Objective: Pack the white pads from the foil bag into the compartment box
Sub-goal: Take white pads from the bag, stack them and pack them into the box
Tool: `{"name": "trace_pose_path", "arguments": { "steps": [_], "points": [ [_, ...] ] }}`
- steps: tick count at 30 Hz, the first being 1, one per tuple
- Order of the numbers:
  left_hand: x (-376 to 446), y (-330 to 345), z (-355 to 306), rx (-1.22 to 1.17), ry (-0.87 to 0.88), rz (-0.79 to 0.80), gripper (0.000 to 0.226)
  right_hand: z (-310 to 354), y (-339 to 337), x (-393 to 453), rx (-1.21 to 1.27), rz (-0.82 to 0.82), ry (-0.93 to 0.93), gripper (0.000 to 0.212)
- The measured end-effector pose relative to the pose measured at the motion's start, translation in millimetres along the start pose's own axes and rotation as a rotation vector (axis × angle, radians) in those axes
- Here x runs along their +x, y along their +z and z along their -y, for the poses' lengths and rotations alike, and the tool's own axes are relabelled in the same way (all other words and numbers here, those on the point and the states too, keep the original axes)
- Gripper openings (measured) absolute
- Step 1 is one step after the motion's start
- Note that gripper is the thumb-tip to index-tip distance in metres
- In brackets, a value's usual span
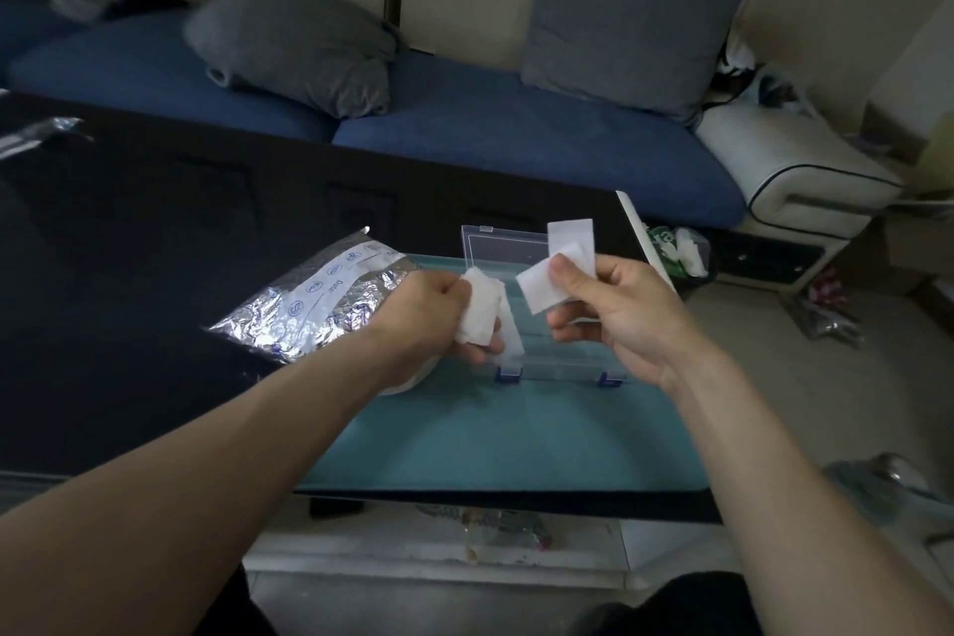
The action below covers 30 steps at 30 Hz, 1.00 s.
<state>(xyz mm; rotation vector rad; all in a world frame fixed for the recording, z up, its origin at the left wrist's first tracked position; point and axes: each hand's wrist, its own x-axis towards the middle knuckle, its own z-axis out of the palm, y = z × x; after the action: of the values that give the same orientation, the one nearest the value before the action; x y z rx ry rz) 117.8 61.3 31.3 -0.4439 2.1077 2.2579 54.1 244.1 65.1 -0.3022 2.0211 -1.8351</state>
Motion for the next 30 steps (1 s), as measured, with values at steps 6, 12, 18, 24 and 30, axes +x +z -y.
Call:
{"name": "trace_pose_path", "arguments": {
  "steps": [6,12,18,24,30],
  "points": [
    [-3.2,10.9,-7.6,-0.105,0.045,0.008,0.030,-10.8,21.6,0.7,-0.123,-0.080,-0.044,0.029],
    [-10.1,8.3,-10.7,-0.173,-0.014,0.294,0.038,-10.2,24.5,-0.3,-0.263,-0.195,-0.201,0.028],
    [-8.0,-1.7,-9.4,-0.063,0.053,0.249,0.024,-11.7,15.4,3.0,-0.245,-0.126,-0.157,0.022],
    [-9.1,-2.5,-11.7,0.021,0.099,0.230,0.022,-10.7,11.2,5.4,-0.226,-0.115,-0.174,0.020],
    [-11.3,-5.3,-9.5,0.307,0.113,0.390,0.023,-12.2,12.6,8.3,-0.388,-0.059,-0.374,0.006]
  ]
}}
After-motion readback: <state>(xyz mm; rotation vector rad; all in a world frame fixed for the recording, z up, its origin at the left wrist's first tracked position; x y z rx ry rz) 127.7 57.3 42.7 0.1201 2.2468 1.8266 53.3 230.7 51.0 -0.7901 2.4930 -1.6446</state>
